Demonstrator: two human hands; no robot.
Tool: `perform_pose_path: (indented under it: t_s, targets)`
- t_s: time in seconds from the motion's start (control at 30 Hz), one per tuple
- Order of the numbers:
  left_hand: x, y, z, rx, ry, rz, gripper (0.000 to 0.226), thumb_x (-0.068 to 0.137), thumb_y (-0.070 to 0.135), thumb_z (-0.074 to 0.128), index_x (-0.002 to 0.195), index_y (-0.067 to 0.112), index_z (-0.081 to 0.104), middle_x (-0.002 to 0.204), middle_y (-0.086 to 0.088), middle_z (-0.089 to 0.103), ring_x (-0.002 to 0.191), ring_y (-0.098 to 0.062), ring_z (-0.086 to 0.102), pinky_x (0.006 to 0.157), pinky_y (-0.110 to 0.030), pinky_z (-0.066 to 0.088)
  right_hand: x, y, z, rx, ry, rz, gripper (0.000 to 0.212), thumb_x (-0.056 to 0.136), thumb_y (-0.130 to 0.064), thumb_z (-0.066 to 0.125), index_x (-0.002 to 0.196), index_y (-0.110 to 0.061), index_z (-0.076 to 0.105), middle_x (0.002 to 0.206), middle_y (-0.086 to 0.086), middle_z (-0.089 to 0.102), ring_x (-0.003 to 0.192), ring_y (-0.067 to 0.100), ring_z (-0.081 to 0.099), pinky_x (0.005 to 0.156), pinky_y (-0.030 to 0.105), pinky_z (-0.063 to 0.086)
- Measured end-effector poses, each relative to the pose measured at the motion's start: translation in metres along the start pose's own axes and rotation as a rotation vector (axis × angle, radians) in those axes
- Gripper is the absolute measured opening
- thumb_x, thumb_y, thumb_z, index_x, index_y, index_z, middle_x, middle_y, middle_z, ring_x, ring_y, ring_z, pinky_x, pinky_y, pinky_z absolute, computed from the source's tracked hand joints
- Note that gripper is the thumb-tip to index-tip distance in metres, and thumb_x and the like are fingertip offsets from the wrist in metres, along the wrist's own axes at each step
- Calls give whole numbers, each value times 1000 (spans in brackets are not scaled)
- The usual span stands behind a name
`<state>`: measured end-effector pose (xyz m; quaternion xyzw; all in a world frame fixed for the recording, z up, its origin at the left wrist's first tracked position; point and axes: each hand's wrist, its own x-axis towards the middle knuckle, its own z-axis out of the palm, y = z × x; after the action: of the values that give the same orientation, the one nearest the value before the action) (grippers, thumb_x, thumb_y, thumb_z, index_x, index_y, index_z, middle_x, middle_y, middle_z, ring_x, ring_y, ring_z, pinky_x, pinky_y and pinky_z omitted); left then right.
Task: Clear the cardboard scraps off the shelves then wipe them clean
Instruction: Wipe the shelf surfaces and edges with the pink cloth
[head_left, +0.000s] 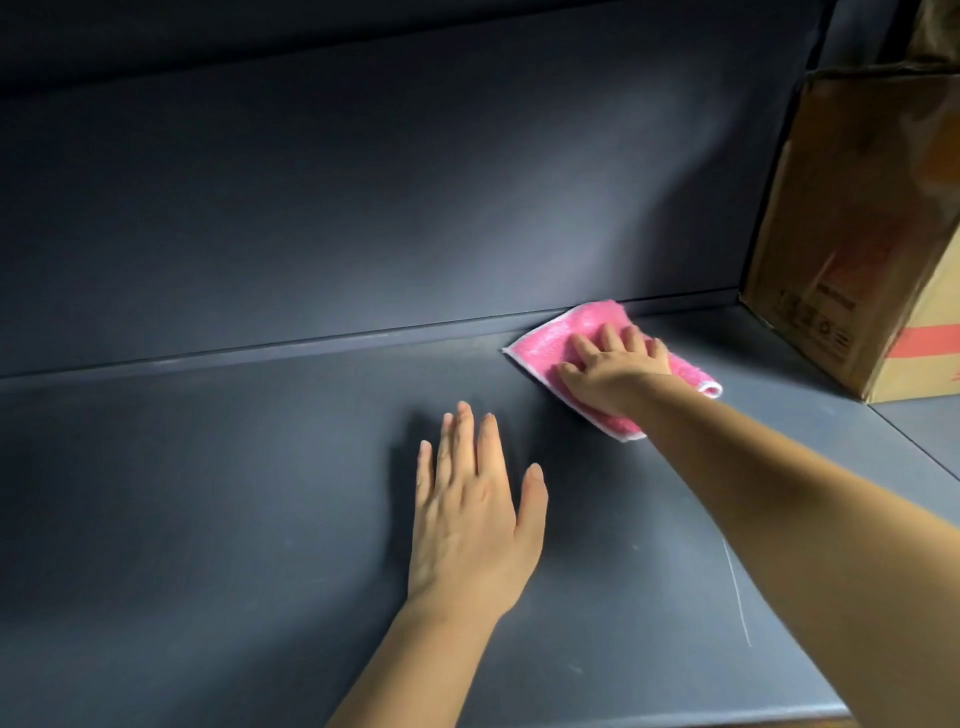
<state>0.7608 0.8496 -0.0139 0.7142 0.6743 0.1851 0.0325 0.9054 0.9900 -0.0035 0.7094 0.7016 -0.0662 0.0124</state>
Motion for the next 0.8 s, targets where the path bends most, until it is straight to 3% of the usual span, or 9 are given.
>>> perform_pose_path:
  t_s: [0.1, 0.2, 0.37, 0.43, 0.57, 0.63, 0.7, 0.8]
  targets:
    - [-1, 0, -1, -14, 48, 19, 92, 61, 51, -16, 145, 15, -2, 156, -1, -9, 142, -12, -11, 106, -25, -18, -18, -38, 4, 4, 2, -168, 59, 95, -51, 21, 148, -27, 13, 158, 8, 4, 145, 32, 3, 117, 48, 5]
    - [-3, -1, -5, -105, 74, 14, 87, 67, 52, -7, 145, 17, 6, 156, 1, 0, 142, -10, -5, 109, -22, -13, -48, -70, 7, -39, -64, -342, 62, 95, -44, 25, 149, -28, 0, 159, 7, -8, 146, 31, -8, 118, 47, -1]
    - [-5, -34, -28, -104, 62, -89, 55, 93, 37, 19, 143, 15, 17, 156, -2, 2, 143, -13, -1, 114, -28, -6, -113, -65, 14, -35, -98, -510, 61, 96, -50, 19, 148, -32, -6, 158, 3, -14, 146, 25, -15, 118, 44, -10]
    - [-11, -56, -36, -52, 27, -142, 55, 95, 38, 23, 143, 13, 16, 156, -5, 2, 143, -15, -1, 115, -31, -4, -133, -46, 16, -32, -92, -504, 62, 91, -59, 11, 147, -36, -4, 158, 1, -13, 146, 23, -14, 117, 41, -11]
    - [-30, -77, -46, -26, -31, -217, 53, 96, 33, 29, 143, 12, 16, 156, -6, 2, 143, -17, -1, 116, -34, -3, -157, -13, 13, -40, -75, -362, 103, 51, -78, -17, 146, -42, -4, 159, -3, -10, 147, 18, -9, 117, 36, -7]
    - [-37, -82, -47, -10, -49, -197, 54, 96, 34, 29, 143, 13, 14, 156, -6, 1, 143, -16, -1, 115, -33, -4, -160, -14, 15, -37, -65, -280, 92, 63, -78, -13, 146, -41, -3, 159, -3, -8, 147, 19, -7, 118, 38, -4]
    - [-42, -90, -48, -12, -51, -197, 54, 96, 35, 28, 144, 13, 13, 156, -6, 1, 143, -16, -1, 115, -33, -4, -157, -29, 17, -17, -46, -200, 67, 87, -65, 7, 148, -37, -1, 159, 1, -6, 147, 23, -6, 118, 42, -2]
    - [-48, -104, -50, -21, -47, -215, 53, 96, 34, 28, 143, 12, 15, 156, -7, 3, 143, -17, 0, 115, -34, -3, -159, -71, 22, 2, -14, -163, 60, 94, -52, 19, 149, -30, 3, 159, 6, -3, 146, 29, -4, 117, 48, 0]
